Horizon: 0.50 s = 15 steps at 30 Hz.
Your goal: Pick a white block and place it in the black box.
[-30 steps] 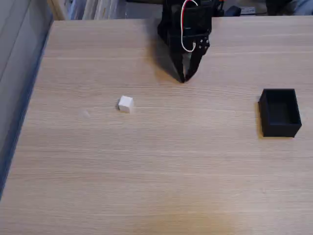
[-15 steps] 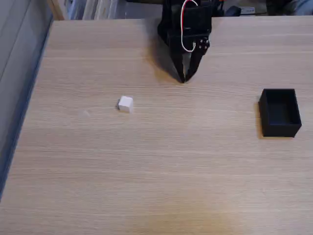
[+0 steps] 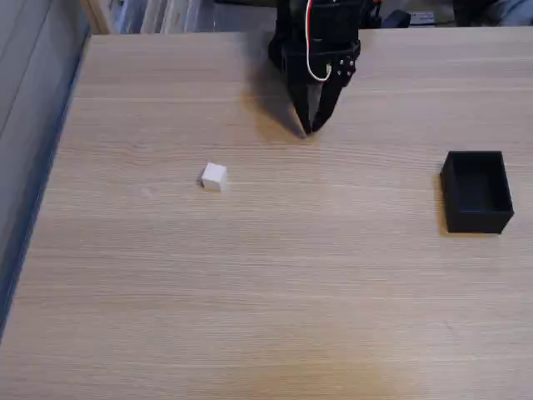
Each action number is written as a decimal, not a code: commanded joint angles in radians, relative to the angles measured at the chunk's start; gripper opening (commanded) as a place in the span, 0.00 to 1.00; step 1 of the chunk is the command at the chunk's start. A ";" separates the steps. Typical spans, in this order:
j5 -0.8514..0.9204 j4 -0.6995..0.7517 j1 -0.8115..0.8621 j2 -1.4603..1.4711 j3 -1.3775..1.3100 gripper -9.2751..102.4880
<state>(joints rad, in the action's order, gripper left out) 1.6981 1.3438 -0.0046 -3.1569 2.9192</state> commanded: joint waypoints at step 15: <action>-0.055 -0.021 0.250 0.687 -0.620 0.20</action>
<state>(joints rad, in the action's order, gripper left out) 1.6337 1.3422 0.1902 -2.5326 2.3669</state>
